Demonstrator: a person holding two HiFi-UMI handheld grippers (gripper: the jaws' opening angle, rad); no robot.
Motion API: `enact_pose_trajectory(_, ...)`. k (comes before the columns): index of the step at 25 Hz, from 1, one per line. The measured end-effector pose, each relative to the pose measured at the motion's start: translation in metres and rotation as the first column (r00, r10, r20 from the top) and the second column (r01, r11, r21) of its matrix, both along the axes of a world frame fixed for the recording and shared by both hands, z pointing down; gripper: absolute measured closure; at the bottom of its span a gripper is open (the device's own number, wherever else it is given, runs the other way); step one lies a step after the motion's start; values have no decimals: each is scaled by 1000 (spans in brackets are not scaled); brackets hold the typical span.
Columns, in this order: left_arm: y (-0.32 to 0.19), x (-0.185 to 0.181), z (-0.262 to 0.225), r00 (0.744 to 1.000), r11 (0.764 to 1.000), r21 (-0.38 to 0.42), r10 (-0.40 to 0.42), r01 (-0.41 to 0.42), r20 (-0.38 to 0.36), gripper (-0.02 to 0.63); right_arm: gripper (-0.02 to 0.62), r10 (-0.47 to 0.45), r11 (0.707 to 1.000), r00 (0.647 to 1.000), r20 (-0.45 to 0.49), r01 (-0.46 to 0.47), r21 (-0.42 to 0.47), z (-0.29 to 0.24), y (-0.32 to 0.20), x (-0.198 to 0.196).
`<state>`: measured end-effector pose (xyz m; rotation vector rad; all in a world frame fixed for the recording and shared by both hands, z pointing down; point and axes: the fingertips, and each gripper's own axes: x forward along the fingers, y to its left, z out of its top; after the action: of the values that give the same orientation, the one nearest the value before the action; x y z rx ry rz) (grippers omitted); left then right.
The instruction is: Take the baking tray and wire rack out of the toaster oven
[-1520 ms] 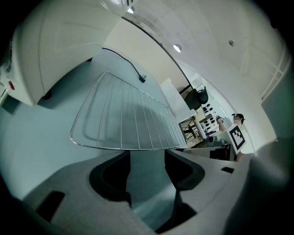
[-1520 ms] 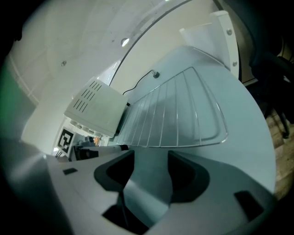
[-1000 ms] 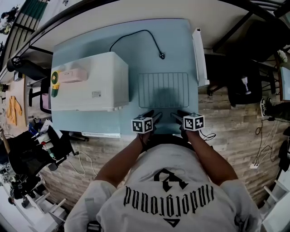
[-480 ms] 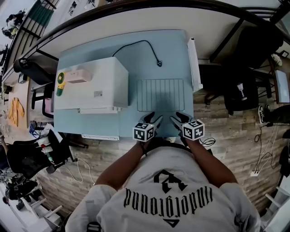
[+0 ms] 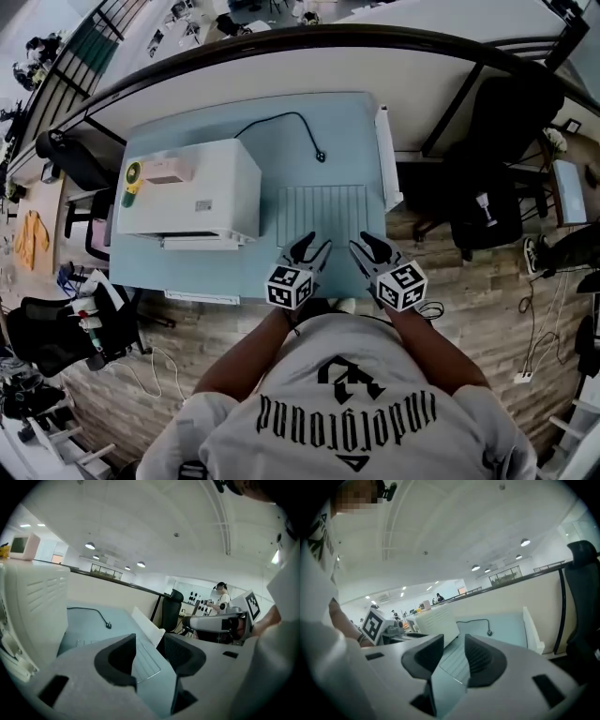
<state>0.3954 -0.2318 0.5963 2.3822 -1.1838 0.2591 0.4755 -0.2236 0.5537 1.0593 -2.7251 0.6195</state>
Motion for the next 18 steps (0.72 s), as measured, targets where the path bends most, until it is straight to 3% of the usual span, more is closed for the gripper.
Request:
enact_pose_trajectory(6, 3, 2, -60, 1000, 988, 154, 10, -12, 15, 430, 482, -16, 991, 1000, -12, 17, 135, -44, 9, 4)
enact_pose_trajectory(12, 14, 2, -125, 998, 946, 323, 12, -34, 69, 437, 489, -16, 965, 1000, -13, 19, 261, -92, 14, 10)
enact_pose_trajectory(18, 27, -5, -162, 996, 915, 403, -12, -26, 92, 434, 486, -25, 940, 1000, -13, 28, 341, -122, 21, 6)
